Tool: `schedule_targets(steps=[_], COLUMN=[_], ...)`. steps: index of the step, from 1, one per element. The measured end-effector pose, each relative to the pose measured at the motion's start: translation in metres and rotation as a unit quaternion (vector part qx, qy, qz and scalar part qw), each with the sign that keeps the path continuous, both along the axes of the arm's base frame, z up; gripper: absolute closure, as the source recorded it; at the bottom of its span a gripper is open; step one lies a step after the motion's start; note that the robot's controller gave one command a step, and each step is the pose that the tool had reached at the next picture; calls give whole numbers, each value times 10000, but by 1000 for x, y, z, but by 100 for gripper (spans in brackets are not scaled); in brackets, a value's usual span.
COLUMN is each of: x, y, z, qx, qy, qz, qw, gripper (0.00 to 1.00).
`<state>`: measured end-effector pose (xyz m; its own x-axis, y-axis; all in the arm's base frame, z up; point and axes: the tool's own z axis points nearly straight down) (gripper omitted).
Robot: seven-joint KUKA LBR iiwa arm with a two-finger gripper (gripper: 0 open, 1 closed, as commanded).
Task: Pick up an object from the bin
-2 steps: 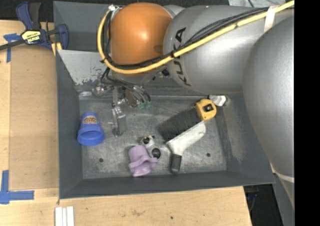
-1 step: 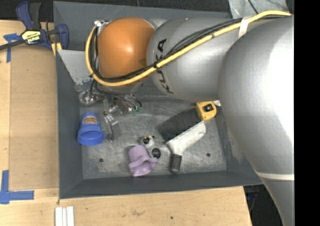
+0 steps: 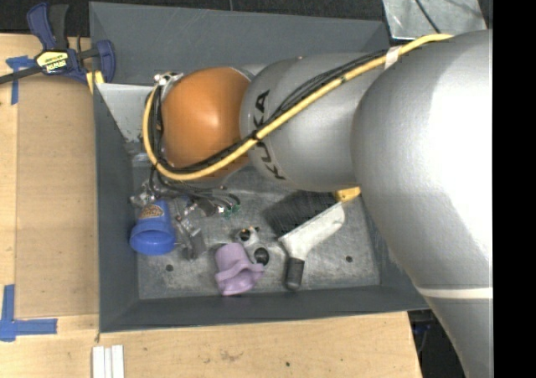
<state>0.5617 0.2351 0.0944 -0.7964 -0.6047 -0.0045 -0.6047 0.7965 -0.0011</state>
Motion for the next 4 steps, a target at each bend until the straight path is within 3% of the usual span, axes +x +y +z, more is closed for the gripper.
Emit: schedule_targets(steps=[1, 2, 3, 4], x=[19, 19, 16, 20], y=[8, 8, 5, 6], z=[-18, -18, 30, 78], qx=[-15, -15, -10, 7], qy=[1, 1, 34, -20], qz=[252, 250, 167, 164], qw=[9997, 9997, 9999, 9999], gripper=[100, 100, 100, 100])
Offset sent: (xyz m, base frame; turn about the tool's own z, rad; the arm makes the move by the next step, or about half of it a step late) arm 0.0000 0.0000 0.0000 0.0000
